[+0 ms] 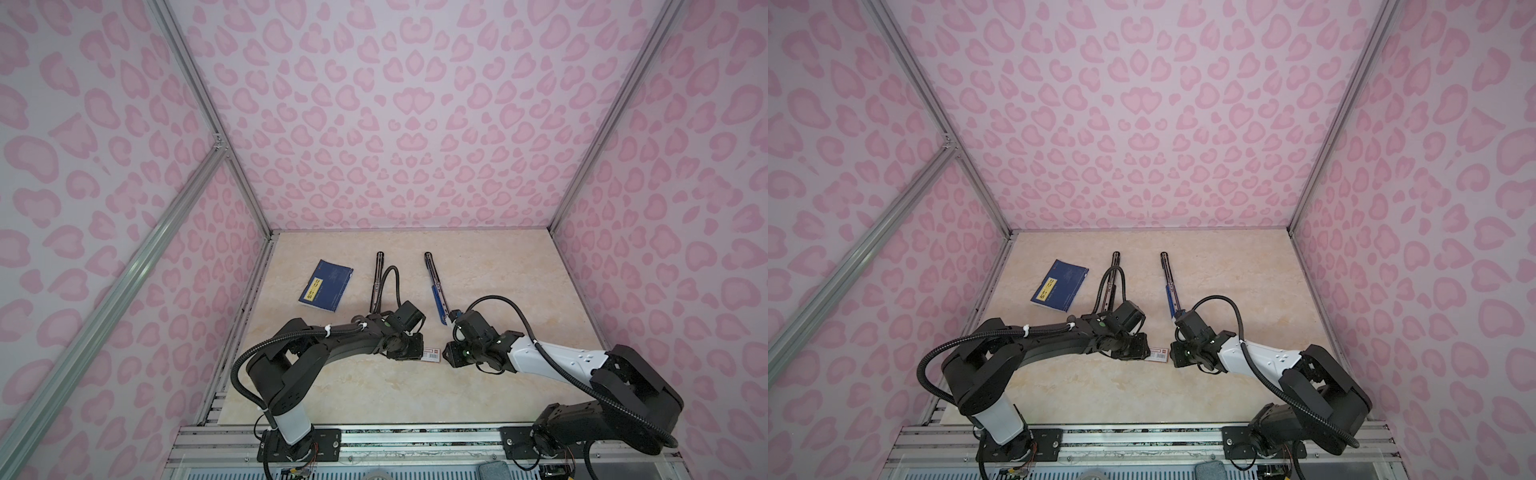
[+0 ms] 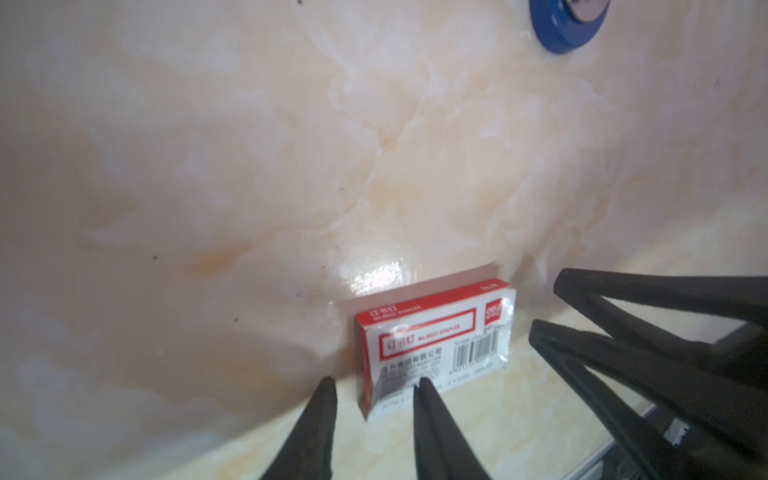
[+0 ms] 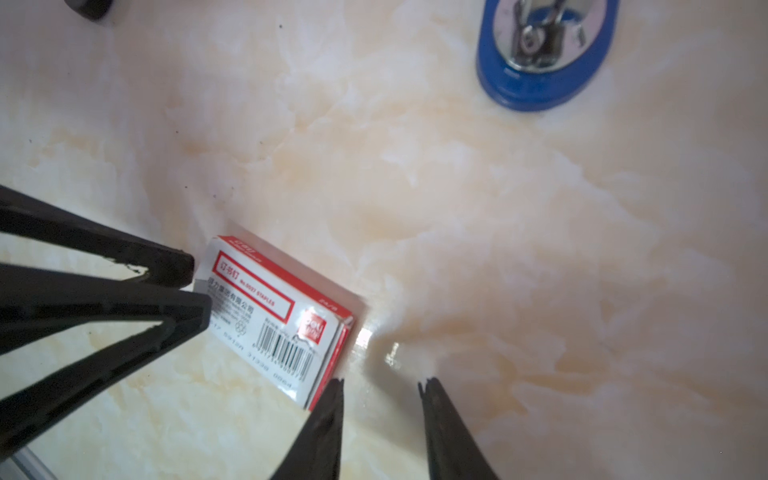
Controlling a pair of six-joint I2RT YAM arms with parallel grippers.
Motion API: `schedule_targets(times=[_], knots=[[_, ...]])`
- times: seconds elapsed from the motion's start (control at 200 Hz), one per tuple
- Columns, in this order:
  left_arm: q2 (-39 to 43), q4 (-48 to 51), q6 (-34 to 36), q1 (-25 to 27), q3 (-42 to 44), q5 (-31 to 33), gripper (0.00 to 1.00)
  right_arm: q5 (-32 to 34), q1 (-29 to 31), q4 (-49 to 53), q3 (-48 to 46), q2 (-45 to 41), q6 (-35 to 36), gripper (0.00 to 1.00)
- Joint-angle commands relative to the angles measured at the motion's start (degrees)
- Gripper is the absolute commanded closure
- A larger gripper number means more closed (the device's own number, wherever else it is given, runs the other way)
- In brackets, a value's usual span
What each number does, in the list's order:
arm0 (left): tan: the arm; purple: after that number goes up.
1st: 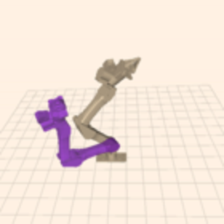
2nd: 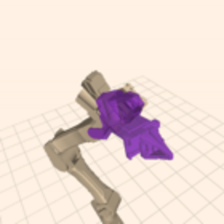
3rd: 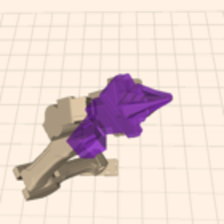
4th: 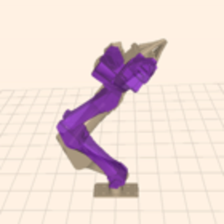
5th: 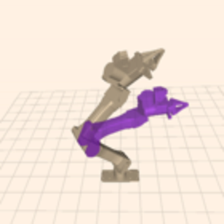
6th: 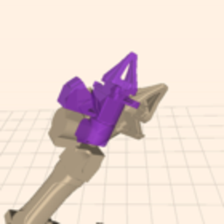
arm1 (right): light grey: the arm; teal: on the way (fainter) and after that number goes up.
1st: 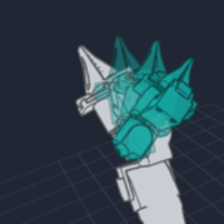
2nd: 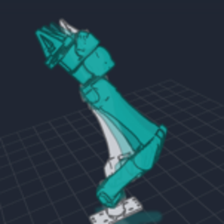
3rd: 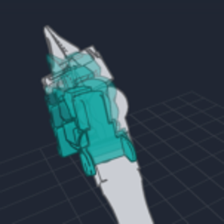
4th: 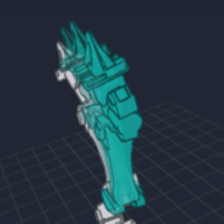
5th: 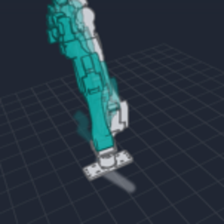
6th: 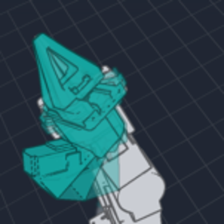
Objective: Load the staples into the stapler
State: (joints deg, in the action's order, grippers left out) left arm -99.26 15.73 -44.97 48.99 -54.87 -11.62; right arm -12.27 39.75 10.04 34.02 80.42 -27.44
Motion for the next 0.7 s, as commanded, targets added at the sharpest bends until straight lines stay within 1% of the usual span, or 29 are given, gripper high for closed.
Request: schedule_targets(times=[0.0, 0.14, 0.26, 0.42, 0.695], knots=[[-0.82, -2.04, 0.25, -0.35, -0.70, -1.59, 0.66, -0.47, 0.18, -0.96, 0.28, 0.30, -0.33, 0.65], [-1.50, -3.46, 0.06, -0.99, 0.20, -2.60, 0.71, -0.34, 0.16, -0.90, 0.34, 0.58, -0.25, 0.66], [-1.55, -5.41, -0.38, -1.68, 1.30, -3.75, 0.83, -0.27, 0.16, -0.90, 0.43, 1.24, -0.24, 0.66], [-1.16, -6.08, -0.56, -2.04, 2.17, -4.08, 0.97, 0.04, 0.17, -0.73, 0.35, 1.12, -0.55, 0.66], [0.79, -5.96, -1.08, -2.06, 3.28, -2.45, 0.97, -1.13, 0.16, -1.95, 0.44, 1.03, -1.55, 0.64]])
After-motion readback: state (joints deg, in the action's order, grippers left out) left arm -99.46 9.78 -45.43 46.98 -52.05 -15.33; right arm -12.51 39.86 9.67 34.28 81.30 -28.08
